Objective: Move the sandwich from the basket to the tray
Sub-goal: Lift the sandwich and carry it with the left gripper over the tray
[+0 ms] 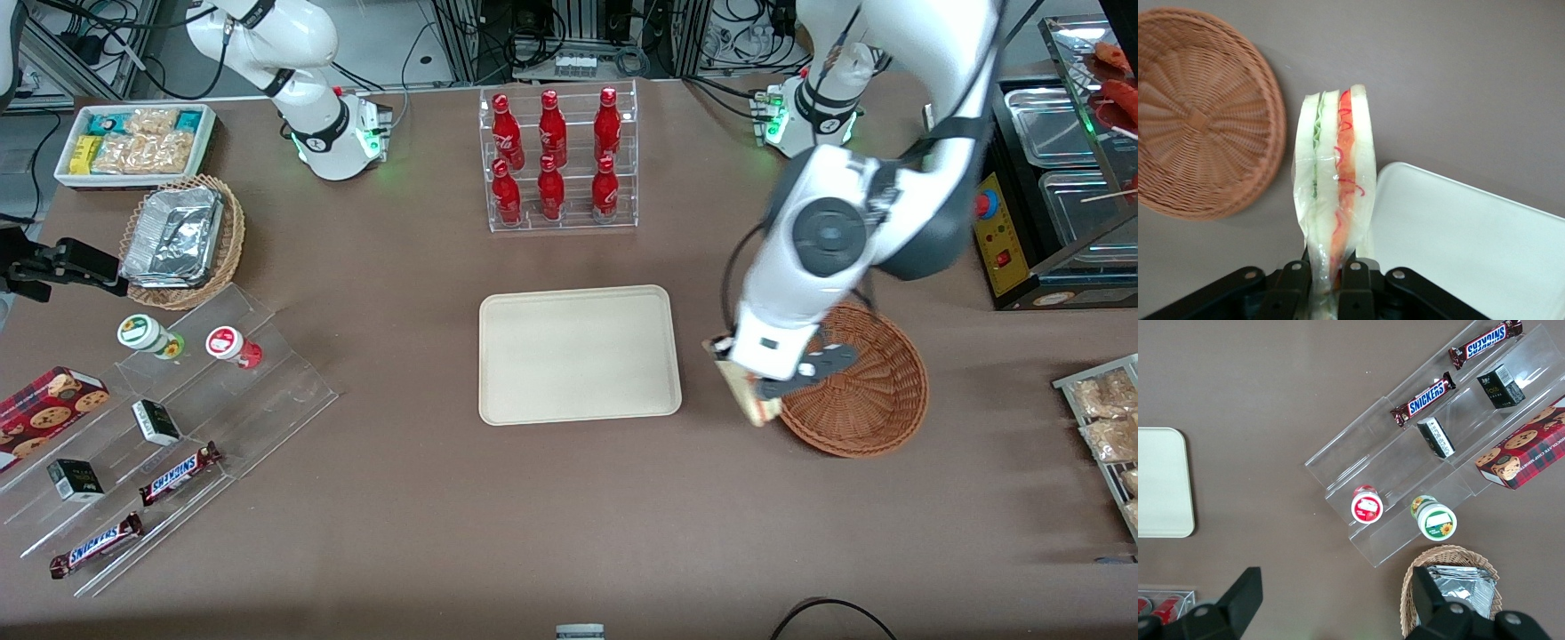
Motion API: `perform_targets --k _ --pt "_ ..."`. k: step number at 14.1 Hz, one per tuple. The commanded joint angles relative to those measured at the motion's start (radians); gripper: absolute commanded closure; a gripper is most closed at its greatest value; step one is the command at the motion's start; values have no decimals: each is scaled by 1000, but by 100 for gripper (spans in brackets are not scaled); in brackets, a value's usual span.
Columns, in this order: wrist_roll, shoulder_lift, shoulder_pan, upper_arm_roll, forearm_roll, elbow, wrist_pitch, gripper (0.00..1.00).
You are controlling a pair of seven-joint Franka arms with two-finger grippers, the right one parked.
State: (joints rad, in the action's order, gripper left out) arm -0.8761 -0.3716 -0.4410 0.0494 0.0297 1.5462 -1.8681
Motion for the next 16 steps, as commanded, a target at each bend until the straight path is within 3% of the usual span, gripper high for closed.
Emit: perform_targets --k 1,8,16 --pt "-38 -99 -76 -14 12 -116 13 100" --pt "59 -223 -243 -13 -1 -136 -109 100" --pt "143 -315 -303 18 -21 -129 -192 100"
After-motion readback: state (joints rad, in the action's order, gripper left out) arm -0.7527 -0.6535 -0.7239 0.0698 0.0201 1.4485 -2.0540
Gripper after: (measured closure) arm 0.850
